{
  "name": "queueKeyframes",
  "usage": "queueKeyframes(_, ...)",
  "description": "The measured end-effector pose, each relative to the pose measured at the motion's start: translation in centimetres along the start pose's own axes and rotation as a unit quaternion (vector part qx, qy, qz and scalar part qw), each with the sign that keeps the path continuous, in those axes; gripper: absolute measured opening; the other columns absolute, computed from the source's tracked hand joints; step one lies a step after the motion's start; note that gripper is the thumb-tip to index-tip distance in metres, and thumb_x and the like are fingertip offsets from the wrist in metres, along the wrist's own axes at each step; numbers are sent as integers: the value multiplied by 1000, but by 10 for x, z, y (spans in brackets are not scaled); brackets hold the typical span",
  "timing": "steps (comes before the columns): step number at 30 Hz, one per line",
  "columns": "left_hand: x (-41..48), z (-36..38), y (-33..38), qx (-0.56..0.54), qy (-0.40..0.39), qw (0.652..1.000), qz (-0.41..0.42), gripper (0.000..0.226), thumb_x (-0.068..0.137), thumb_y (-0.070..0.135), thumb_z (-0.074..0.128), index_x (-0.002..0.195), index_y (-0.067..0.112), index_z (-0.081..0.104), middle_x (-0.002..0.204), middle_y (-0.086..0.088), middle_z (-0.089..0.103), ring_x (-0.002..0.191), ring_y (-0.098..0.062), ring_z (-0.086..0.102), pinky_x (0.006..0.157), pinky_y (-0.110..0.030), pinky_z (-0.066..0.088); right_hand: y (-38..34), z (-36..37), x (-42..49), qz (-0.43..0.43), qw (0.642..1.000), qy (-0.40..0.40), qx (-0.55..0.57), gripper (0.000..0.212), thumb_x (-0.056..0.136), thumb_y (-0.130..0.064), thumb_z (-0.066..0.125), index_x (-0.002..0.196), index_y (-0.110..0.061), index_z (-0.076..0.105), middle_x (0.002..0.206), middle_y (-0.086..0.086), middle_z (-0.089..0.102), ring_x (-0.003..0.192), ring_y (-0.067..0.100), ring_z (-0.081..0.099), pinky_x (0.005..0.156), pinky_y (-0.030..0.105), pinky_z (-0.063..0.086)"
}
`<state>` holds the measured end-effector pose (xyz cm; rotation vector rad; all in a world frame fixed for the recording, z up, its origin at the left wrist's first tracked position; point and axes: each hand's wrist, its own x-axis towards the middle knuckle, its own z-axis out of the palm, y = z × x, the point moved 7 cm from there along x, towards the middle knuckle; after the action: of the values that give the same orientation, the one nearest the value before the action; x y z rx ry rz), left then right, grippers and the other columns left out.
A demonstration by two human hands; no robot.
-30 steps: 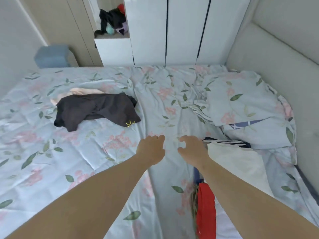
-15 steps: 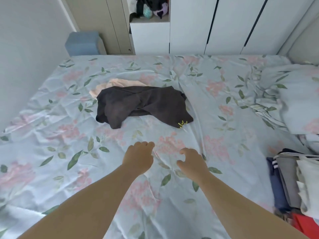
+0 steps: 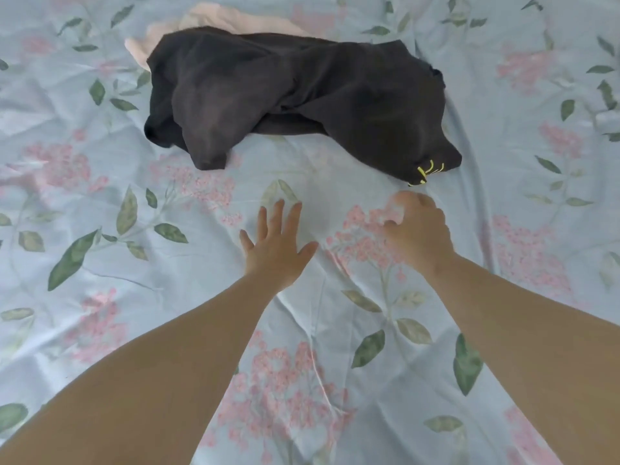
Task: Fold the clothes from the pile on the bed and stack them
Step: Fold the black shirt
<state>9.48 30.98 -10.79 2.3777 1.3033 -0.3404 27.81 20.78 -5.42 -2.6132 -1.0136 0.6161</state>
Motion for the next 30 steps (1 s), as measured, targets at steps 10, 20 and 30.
queueKeyframes(10, 35, 38, -5, 26, 128, 990, -62, 66, 88, 63, 5, 149, 39, -3, 159, 11, 0, 146, -21, -10, 112, -54, -7, -25, 22, 128, -124, 965, 158, -168, 63, 91, -18, 52, 147, -27, 25, 154, 12, 23, 138, 34, 25, 108, 51, 21)
queueKeyframes(20, 36, 38, -7, 44, 200, 978, -49, 59, 88, 54, 32, 141, 29, 38, 145, 0, 44, 137, -28, 30, 107, -57, 12, -19, 30, 124, -212, 959, 173, -68, 42, 85, 4, 39, 115, -10, 66, 88, 20, 59, 80, 41, 54, 68, 42, 39)
queueKeyframes(30, 34, 35, -7, 38, 211, 975, -51, 57, 90, 50, 29, 138, 25, 45, 143, -2, 46, 135, -29, 36, 108, -57, 14, -25, -11, 65, -195, 955, 221, -44, 27, 73, -24, 51, 93, -23, 69, 110, 2, 59, 101, 31, 52, 88, 38, 32)
